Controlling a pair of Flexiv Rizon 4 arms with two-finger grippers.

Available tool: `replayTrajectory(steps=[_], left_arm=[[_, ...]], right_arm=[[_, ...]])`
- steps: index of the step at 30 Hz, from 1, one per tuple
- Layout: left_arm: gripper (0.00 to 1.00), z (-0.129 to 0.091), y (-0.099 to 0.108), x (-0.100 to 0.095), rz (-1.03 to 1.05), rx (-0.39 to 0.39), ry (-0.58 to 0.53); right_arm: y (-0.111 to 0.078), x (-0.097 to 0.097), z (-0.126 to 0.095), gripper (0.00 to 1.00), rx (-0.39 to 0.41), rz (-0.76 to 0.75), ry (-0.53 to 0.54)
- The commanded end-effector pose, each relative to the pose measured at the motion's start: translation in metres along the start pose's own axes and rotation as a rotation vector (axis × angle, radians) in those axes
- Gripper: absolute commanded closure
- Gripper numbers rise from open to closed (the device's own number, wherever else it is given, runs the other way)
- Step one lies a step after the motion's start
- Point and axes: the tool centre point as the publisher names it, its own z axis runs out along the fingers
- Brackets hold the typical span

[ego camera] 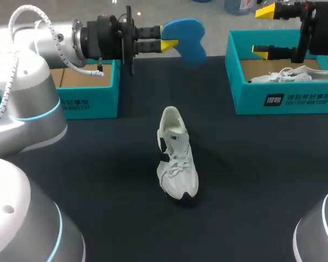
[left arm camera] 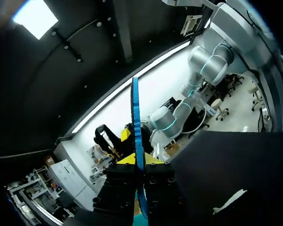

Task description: Take the shoe out of the shoebox, open the shoe tongue, remove and reinsert the insole, then place the shoe into the shoebox

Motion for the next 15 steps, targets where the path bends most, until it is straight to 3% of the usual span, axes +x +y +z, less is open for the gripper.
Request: replayTrajectory(steps=[1, 5, 10, 15], left_arm=[[1.0, -0.0006, -0.0021, -0.0041, -0.327, -0.019, 0.056], [1.0, -0.0006, -0.0021, -0.0041, -0.327, -0.019, 0.056], [1.0, 0.0005, -0.003, -0.0068, -0.75, 0.108, -0.063], [1.0, -0.0052, -0.0034, -0.0095, -0.998, 0.116, -0.128]], right_arm=[[0.0007, -0.0002, 0.0018, 0.0, 0.0, 0.001, -0.002], [0.0007, -0.0002, 0.0018, 0.0, 0.0, 0.001, -0.002], [0.0007, -0.0002, 0.0018, 0.0, 0.0, 0.001, -0.002], [0.0007, -0.0002, 0.0018, 0.0, 0.0, 0.001, -0.002]])
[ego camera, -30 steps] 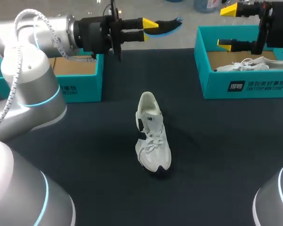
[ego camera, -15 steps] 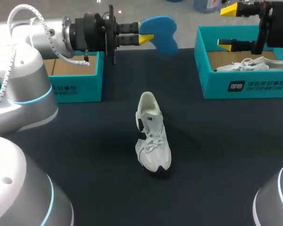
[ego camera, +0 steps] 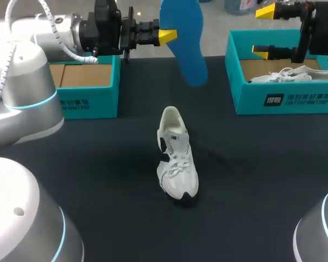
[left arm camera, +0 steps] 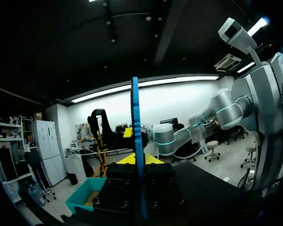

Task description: Take the shoe out of the shoebox, open the shoe tongue, remove and reinsert the insole, then place the shoe into the shoebox

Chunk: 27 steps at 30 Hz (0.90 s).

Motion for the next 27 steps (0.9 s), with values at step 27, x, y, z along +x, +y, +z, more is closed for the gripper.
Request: replayTrajectory(steps=[27], left_arm=[[1.0, -0.015, 0.009, 0.002, -1.216, 0.041, -0.016]], right_arm=[[0.001, 0.0, 0.002, 0.0, 0.0, 0.001, -0.002]])
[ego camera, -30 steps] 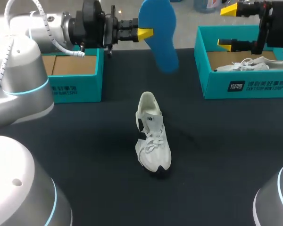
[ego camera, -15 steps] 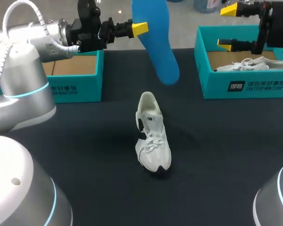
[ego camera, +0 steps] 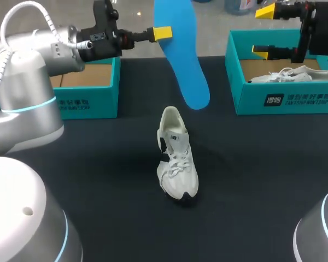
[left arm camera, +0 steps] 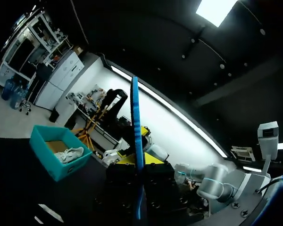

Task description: Take the shoe out of the shoebox, open the shoe tongue, remove and reinsert the insole, then place the shoe into the shoebox

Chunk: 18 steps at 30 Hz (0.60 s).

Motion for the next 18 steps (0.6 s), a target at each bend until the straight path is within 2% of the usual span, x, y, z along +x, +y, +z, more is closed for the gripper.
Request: replayTrajectory(steps=[1, 9, 10, 18], left_arm=[[1.0, -0.0067, 0.0013, 0.0018, -0.435, -0.081, 0.041], [1.0, -0.0114, 0.0016, -0.0007, -0.59, -0.159, 0.083], [1.0, -0.0111, 0.0018, -0.0012, -0.597, -0.137, 0.094], [1.0, -0.0111, 0.0018, -0.0012, -0.597, -0.137, 0.094]], right_arm=[[0.0007, -0.0002, 0.0016, 0.0, 0.0, 0.0, -0.002], [0.0007, -0.0002, 0.0016, 0.0, 0.0, 0.0, -0.002], [0.0007, -0.0002, 0.0016, 0.0, 0.0, 0.0, -0.002], [0.0007, -0.0002, 0.0016, 0.0, 0.0, 0.0, -0.002]])
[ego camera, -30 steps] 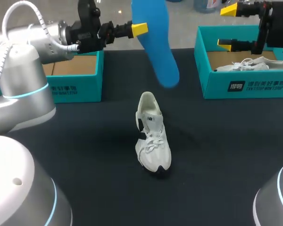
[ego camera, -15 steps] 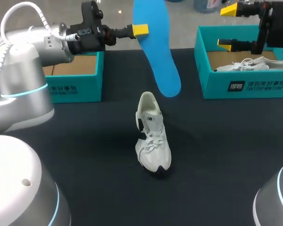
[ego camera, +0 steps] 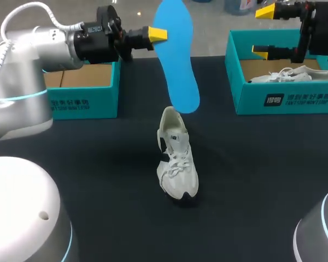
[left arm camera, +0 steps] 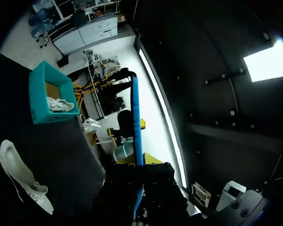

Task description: Take the shoe out of the shoebox, open the shoe tongue, remove and reinsert the insole, then place the shoe into the shoebox

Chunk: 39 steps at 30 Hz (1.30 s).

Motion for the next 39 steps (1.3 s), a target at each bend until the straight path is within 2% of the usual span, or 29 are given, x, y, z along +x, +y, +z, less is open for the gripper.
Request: replayTrajectory(steps=[1, 7, 10, 15, 20, 25, 31, 34, 39], left_arm=[[1.0, -0.001, -0.005, -0.004, -0.024, -0.042, 0.004], [1.0, 0.008, -0.006, -0.018, -0.035, -0.075, 0.015], [1.0, 0.009, -0.008, -0.024, -0.095, -0.073, 0.042], [1.0, 0.012, -0.009, -0.029, -0.139, -0.086, 0.021], [1.0, 0.014, -0.011, -0.035, -0.183, -0.073, 0.001], [1.0, 0.016, -0.012, -0.039, -0.205, -0.069, -0.008], [1.0, 0.019, -0.013, -0.041, -0.216, -0.069, -0.013], [1.0, 0.02, -0.013, -0.042, -0.221, -0.062, -0.017], [1.0, 0.023, -0.015, -0.044, -0.228, -0.053, -0.018]], right_arm=[[0.001, 0.0, 0.002, 0.0, 0.0, 0.0, -0.002], [0.001, 0.0, 0.002, 0.0, 0.0, 0.0, -0.002], [-0.003, 0.014, 0.009, 0.0, 0.06, -0.069, -0.103], [-0.011, 0.039, 0.02, 0.0, 0.066, -0.182, -0.334], [-0.018, 0.059, 0.025, 0.0, 0.054, -0.257, -0.464], [-0.027, 0.074, 0.035, 0.0, 0.084, -0.343, -0.632], [-0.036, 0.083, 0.046, 0.0, 0.119, -0.403, -0.77], [-0.04, 0.084, 0.051, 0.0, 0.124, -0.385, -0.814], [-0.043, 0.08, 0.062, 0.0, 0.105, -0.363, -0.95]])
